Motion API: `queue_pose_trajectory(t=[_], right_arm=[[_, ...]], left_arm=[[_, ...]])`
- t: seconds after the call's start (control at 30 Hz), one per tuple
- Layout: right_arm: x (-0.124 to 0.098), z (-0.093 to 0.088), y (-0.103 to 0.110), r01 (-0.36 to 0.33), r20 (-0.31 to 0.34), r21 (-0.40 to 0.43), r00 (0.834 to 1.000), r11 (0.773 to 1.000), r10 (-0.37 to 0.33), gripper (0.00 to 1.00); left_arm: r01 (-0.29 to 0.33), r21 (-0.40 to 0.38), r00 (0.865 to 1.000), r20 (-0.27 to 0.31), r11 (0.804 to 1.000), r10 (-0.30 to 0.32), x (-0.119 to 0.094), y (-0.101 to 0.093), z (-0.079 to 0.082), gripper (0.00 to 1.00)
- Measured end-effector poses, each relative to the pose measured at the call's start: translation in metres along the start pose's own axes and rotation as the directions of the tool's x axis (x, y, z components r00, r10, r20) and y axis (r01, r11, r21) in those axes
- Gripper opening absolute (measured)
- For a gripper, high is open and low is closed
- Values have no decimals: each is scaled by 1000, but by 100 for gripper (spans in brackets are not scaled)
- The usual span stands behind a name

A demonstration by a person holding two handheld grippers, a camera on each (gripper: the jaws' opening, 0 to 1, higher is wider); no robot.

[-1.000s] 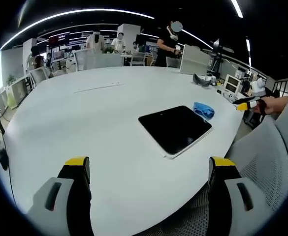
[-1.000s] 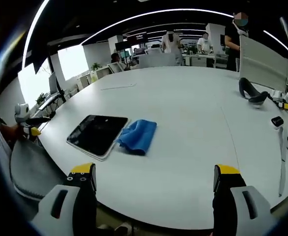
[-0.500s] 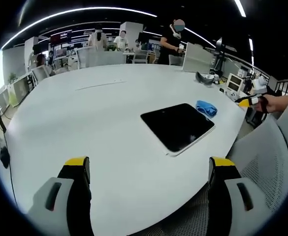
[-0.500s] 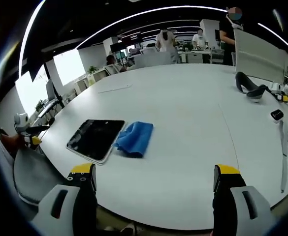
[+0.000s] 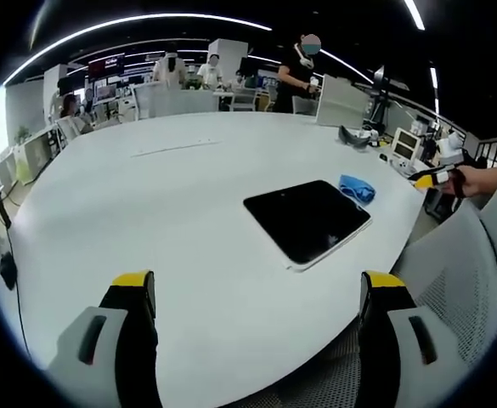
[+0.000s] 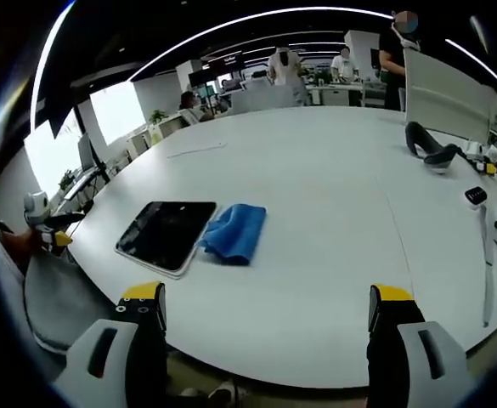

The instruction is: Wipe the mirror surface with the cleaning cloth until all visible marks leave the cleaned area.

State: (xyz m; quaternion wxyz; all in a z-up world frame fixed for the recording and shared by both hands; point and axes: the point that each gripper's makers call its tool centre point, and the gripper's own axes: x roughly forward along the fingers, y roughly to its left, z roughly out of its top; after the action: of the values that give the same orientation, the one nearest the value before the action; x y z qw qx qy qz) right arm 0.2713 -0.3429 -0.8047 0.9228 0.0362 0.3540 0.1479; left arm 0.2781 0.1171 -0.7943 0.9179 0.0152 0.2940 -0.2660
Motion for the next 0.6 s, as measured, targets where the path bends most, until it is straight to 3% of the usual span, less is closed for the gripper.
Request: queue_pose_trajectory(t=[0.47, 0.6], right_arm=[[-4, 6, 6, 16, -29, 13, 999, 1000, -16, 98], [-5, 12, 4, 56, -86, 8, 995, 998, -55, 97]], left_arm=[[13, -4, 1000, -14, 1000, -13, 0, -3, -4, 99], [16, -4, 1000, -15, 1000, -16, 0, -3, -4, 99]])
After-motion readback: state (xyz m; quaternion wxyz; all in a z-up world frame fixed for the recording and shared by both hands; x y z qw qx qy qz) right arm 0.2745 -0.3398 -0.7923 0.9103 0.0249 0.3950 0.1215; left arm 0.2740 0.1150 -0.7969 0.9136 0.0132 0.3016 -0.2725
